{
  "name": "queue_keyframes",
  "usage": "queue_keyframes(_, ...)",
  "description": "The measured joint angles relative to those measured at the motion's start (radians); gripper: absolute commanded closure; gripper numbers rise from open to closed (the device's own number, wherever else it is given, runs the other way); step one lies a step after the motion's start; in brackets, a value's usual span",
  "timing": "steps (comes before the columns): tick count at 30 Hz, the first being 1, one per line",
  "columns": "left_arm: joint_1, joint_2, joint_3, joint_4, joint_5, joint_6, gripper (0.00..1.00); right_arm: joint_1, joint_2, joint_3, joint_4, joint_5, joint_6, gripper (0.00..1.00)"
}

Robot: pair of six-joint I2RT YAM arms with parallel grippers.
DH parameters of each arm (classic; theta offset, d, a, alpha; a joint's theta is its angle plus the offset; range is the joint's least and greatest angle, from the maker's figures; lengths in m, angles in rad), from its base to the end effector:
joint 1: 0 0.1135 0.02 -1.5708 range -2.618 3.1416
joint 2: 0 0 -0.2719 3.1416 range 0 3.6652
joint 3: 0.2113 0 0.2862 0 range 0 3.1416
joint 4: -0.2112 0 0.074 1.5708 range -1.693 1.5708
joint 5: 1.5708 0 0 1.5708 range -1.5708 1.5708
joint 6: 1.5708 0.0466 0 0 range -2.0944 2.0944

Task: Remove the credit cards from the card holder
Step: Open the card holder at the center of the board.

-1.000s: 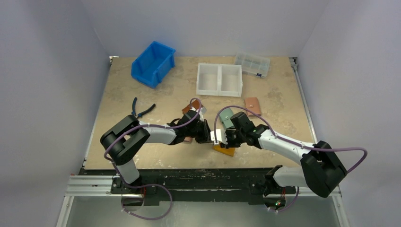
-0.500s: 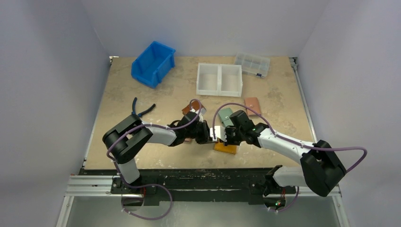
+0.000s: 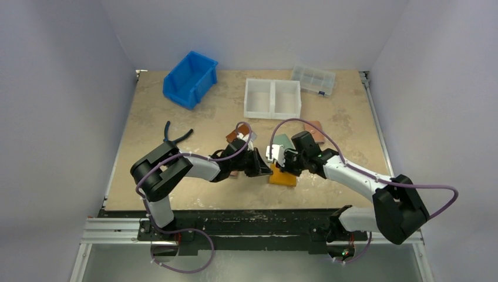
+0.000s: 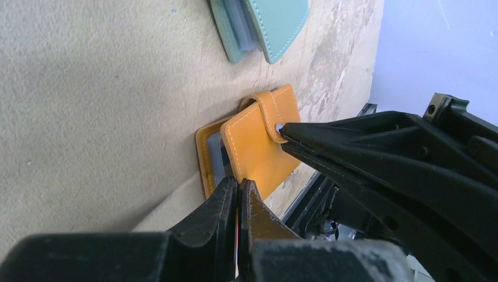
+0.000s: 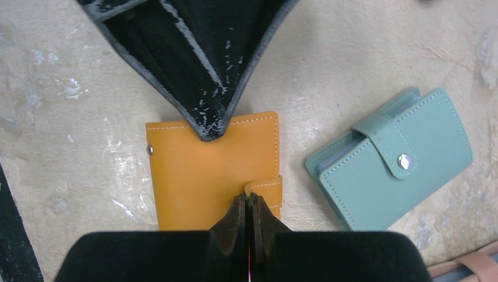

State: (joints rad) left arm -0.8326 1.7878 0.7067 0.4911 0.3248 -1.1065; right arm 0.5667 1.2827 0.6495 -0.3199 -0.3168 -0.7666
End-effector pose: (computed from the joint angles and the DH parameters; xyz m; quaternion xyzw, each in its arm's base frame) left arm 0.2322 -0.2773 0.0946 -0.0434 0.8728 -0.4640 0.1453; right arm 0.2220 0.1585 0.1606 -0.6194 0.7097 0.1196 0.3137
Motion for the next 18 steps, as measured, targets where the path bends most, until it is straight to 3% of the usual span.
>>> queue_keyframes(11, -0.001, 0.006, -0.001, -0.029, 0.018, 0.07, 1.0, -0.091, 0.006, 0.009, 0.023, 0.107, 0.072, 1.0)
queue_keyframes(18, -0.001, -0.001, 0.047, -0.105, 0.017, 0.209, 1.0, -0.146, 0.009, 0.03, 0.002, 0.043, 0.115, 1.0)
